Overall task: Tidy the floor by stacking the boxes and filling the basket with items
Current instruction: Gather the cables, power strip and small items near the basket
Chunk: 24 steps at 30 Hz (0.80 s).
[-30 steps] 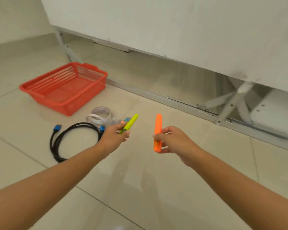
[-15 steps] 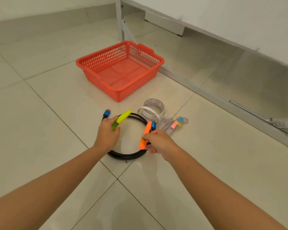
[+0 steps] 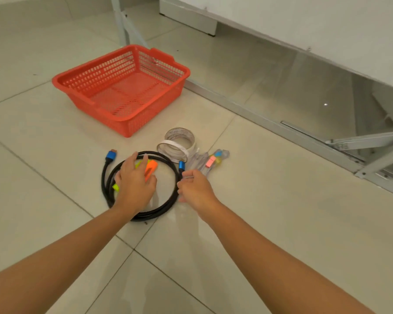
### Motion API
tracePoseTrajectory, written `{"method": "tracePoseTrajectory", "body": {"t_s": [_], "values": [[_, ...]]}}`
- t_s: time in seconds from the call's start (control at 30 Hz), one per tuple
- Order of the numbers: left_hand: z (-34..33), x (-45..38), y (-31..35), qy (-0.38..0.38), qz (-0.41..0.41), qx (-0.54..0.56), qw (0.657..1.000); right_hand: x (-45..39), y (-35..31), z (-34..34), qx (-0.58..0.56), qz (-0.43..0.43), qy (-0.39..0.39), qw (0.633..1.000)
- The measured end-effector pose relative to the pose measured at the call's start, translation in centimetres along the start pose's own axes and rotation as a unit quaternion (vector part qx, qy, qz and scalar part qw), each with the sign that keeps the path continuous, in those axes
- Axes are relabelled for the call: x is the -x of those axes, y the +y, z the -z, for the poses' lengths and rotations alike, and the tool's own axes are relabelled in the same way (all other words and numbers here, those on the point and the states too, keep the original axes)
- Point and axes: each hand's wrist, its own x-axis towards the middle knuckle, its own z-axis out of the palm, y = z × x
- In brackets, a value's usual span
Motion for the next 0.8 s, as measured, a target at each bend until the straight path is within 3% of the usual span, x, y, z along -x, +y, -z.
{"method": "tracePoseTrajectory", "body": {"t_s": [0.2,0.4,0.57,0.8], "values": [[0.1,0.2,10.9,-0.053,-0.2,-0.042,0.977,4.2,0.3,9.9,0.163,0.09,0.072,0.98],[-2.3,4.6,24.0,-0.13,-0.305,-0.047,0.942,11.6,2.0,20.2,0.262,0.106,0.099,0.954],[-4.8,12.0,31.5,-0.22,-0.372,-0.039,0.901,21.1,6.8,29.9,0.339,0.055,0.109,0.933],[-10.9,23.2,42.8,-0.314,-0.503,-0.105,0.799,31.5,18.6,40.9,0.294,-0.072,0.224,0.926]]}}
